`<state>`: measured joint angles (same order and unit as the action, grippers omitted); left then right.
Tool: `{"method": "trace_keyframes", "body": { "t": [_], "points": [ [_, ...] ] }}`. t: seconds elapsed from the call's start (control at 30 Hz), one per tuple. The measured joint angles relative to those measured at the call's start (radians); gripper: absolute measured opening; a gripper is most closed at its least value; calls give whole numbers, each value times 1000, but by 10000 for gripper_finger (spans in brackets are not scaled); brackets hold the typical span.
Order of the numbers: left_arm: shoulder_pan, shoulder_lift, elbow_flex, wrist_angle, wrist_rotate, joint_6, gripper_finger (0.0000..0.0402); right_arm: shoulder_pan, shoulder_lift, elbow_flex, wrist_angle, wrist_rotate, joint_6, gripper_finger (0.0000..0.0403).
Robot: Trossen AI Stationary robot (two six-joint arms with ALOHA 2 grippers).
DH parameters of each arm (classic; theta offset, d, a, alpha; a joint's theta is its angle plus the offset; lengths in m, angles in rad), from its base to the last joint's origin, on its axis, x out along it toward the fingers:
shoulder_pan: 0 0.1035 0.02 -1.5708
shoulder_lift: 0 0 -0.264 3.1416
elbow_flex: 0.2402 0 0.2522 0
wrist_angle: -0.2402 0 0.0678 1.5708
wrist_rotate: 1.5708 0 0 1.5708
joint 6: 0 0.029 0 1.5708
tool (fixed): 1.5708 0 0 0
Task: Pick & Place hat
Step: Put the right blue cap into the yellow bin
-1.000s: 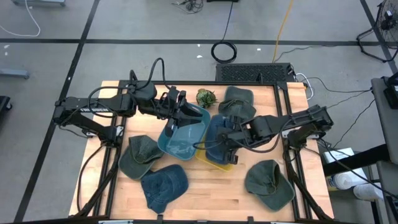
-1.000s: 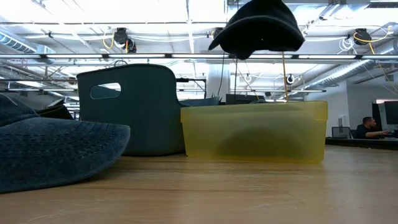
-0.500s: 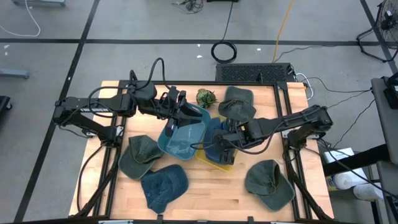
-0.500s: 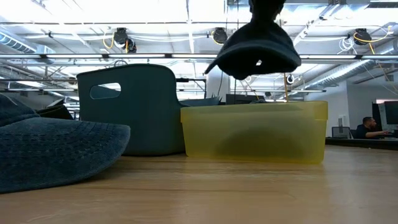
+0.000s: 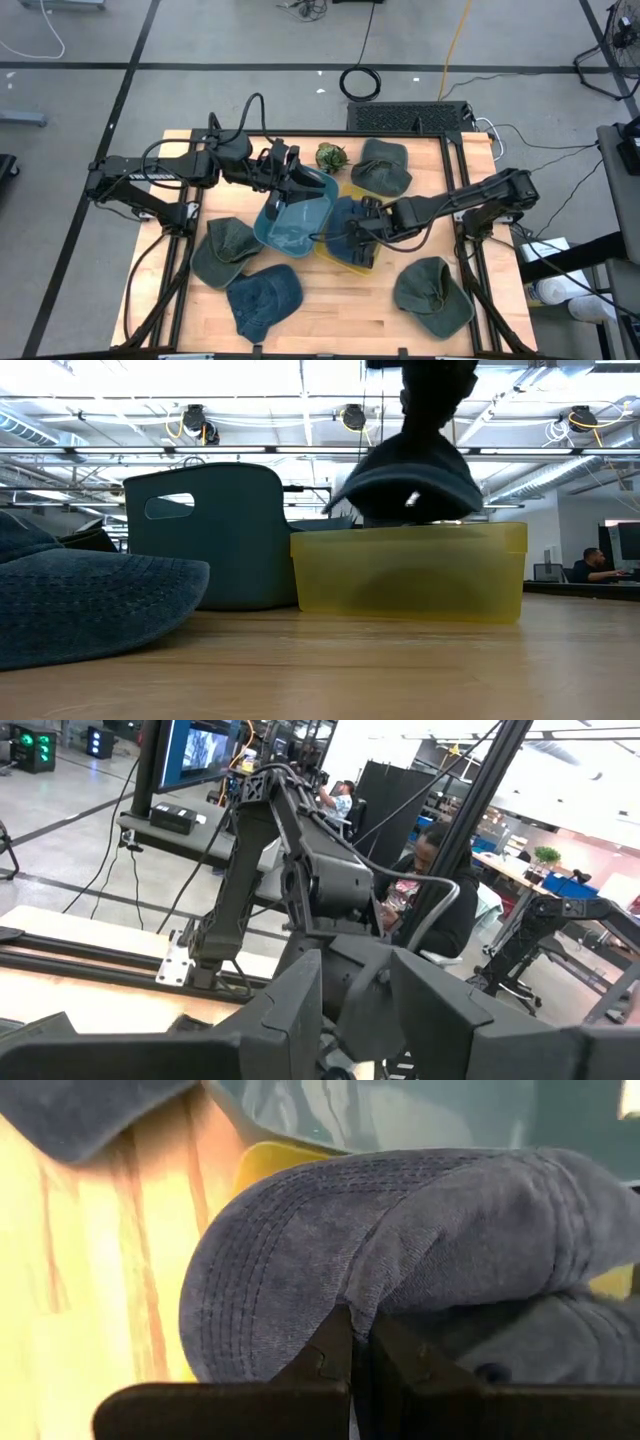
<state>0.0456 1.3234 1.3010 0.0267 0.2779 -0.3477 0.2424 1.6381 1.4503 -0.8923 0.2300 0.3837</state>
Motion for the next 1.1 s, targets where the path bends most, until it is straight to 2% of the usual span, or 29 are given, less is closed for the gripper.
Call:
{"method": "trace_keyframes", "body": {
  "t": [0.73,1.1],
  "points": [
    [0,0,0,0,0,0,129,0,0,-171,153,-4,38,0],
    [0,0,0,0,0,0,129,0,-1,-301,318,-26,42,0]
  ]
}}
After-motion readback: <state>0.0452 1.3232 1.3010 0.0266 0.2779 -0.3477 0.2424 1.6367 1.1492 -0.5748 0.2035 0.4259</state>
